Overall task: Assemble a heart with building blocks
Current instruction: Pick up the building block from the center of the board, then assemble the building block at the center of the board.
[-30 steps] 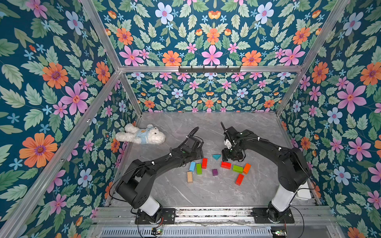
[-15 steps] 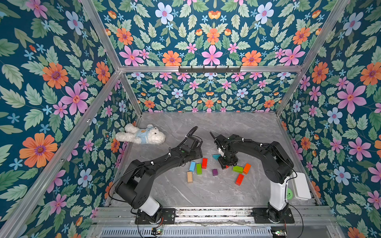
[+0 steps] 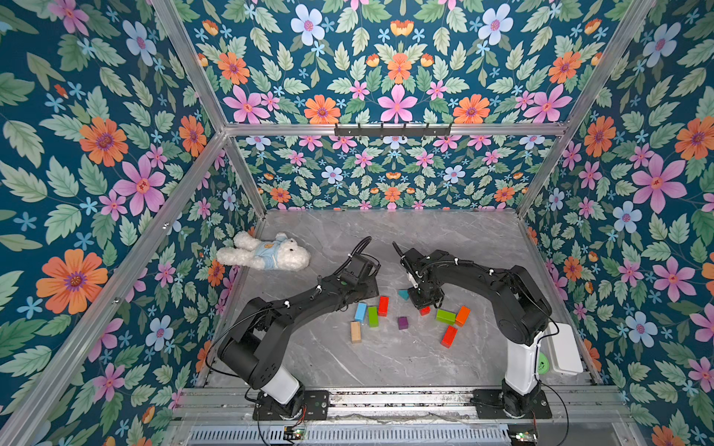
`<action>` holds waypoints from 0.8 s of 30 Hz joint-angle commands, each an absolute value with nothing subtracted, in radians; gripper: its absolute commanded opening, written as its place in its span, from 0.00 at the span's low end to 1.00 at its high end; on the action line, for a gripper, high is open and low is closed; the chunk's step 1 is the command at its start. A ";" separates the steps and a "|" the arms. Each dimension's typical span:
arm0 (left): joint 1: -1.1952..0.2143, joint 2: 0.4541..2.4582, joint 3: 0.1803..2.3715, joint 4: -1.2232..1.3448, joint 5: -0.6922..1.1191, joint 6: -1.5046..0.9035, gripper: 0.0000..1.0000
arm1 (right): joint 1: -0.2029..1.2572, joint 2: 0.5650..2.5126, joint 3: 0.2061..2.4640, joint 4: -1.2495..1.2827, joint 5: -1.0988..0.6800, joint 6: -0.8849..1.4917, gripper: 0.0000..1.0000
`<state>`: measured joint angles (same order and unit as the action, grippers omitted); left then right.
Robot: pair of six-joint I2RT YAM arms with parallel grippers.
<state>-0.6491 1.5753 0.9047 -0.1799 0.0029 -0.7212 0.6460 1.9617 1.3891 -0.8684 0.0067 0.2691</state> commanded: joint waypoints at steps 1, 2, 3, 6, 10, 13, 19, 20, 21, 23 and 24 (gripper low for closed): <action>-0.647 1.577 0.911 -0.190 0.005 -0.712 0.58 | 0.646 1.961 1.396 -0.917 0.046 0.373 0.16; -0.647 1.576 0.912 -0.190 0.006 -0.708 0.57 | 0.645 1.950 1.394 -0.923 0.058 0.413 0.13; -0.649 1.577 0.914 -0.191 0.006 -0.705 0.57 | 0.644 1.939 1.394 -0.929 0.071 0.453 0.12; -0.648 1.581 0.924 -0.192 0.005 -0.692 0.56 | 0.623 1.925 1.395 -0.927 0.066 0.584 0.12; -0.648 1.591 0.934 -0.187 0.003 -0.691 0.55 | 0.587 1.962 1.418 -0.890 0.020 0.706 0.12; -0.648 1.596 0.933 -0.181 0.006 -0.696 0.54 | 0.574 2.006 1.461 -0.877 -0.006 0.740 0.13; -0.648 1.596 0.917 -0.174 0.010 -0.697 0.54 | 0.572 2.023 1.515 -0.900 -0.009 0.747 0.40; -0.649 1.594 0.914 -0.172 0.010 -0.696 0.54 | 0.572 2.003 1.505 -0.898 -0.011 0.749 0.43; -0.649 1.593 0.910 -0.170 0.012 -0.697 0.54 | 0.572 1.986 1.490 -0.896 -0.015 0.749 0.45; -0.648 1.594 0.907 -0.167 0.016 -0.698 0.53 | 0.572 1.939 1.453 -0.894 -0.020 0.750 0.50; -0.647 1.596 0.906 -0.167 0.017 -0.698 0.53 | 0.572 1.915 1.434 -0.889 -0.023 0.753 0.52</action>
<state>-0.6487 1.5978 0.9073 -0.1719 0.0174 -0.6991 0.5701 1.9579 1.4639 -0.8719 -0.0162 0.7162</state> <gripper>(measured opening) 0.537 0.501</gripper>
